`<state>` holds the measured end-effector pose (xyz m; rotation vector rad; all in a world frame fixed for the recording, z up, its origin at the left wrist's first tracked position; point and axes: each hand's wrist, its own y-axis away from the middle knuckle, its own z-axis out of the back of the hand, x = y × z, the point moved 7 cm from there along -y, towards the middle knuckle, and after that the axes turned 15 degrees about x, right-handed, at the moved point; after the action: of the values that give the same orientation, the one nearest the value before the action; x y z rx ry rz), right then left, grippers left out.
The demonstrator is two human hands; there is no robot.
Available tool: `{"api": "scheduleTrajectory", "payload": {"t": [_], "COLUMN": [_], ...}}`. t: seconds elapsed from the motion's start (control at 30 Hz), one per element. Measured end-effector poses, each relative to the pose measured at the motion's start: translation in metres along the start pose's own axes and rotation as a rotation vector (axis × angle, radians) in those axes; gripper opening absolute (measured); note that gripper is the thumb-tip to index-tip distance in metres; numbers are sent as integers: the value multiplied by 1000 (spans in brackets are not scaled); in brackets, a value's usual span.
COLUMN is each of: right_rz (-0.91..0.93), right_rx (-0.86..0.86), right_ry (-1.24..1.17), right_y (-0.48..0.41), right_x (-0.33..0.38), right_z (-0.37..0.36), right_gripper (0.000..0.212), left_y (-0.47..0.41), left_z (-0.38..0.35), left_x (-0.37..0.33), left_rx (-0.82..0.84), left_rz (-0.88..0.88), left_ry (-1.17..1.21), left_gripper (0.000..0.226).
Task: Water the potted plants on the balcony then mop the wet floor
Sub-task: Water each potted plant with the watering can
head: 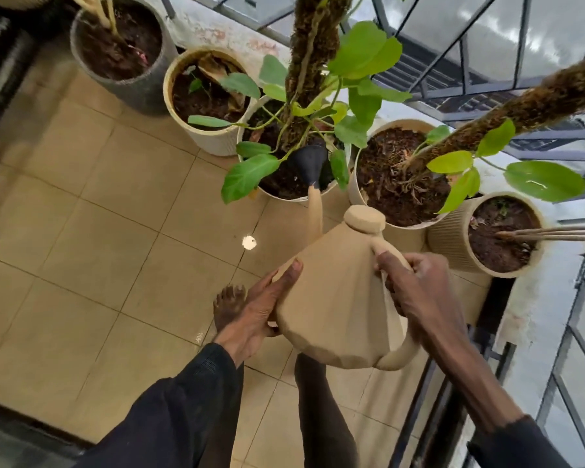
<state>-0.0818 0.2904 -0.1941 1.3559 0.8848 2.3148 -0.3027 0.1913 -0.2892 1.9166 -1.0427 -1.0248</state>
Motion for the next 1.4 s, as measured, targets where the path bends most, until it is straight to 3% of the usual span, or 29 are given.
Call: {"api": "scheduleTrajectory", "payload": {"t": [0.1, 0.33, 0.57, 0.77, 1.2, 1.33, 1.4], "right_rz": [-18, -47, -43, -63, -72, -53, -35], "right_rx": [1, 10, 13, 29, 43, 34, 20], "right_ry": [66, 232, 207, 233, 184, 192, 168], "right_y": [-7, -23, -28, -31, -33, -24, -17], "right_x": [15, 38, 48, 51, 45, 47, 46], "right_z": [2, 1, 0, 3, 9, 9, 8], "right_gripper": [44, 64, 63, 62, 66, 49, 54], "left_y": [0, 1, 5, 9, 6, 4, 5], "left_z": [1, 2, 2, -3, -6, -4, -2], "left_x": [-2, -2, -9, -10, -8, -8, -8], "left_rx": [-19, -32, -37, -42, -45, -61, -48], "left_rz": [39, 96, 104, 104, 104, 113, 112], "left_ry": [18, 24, -1, 14, 29, 24, 20], "left_gripper": [69, 70, 84, 72, 72, 77, 73]}}
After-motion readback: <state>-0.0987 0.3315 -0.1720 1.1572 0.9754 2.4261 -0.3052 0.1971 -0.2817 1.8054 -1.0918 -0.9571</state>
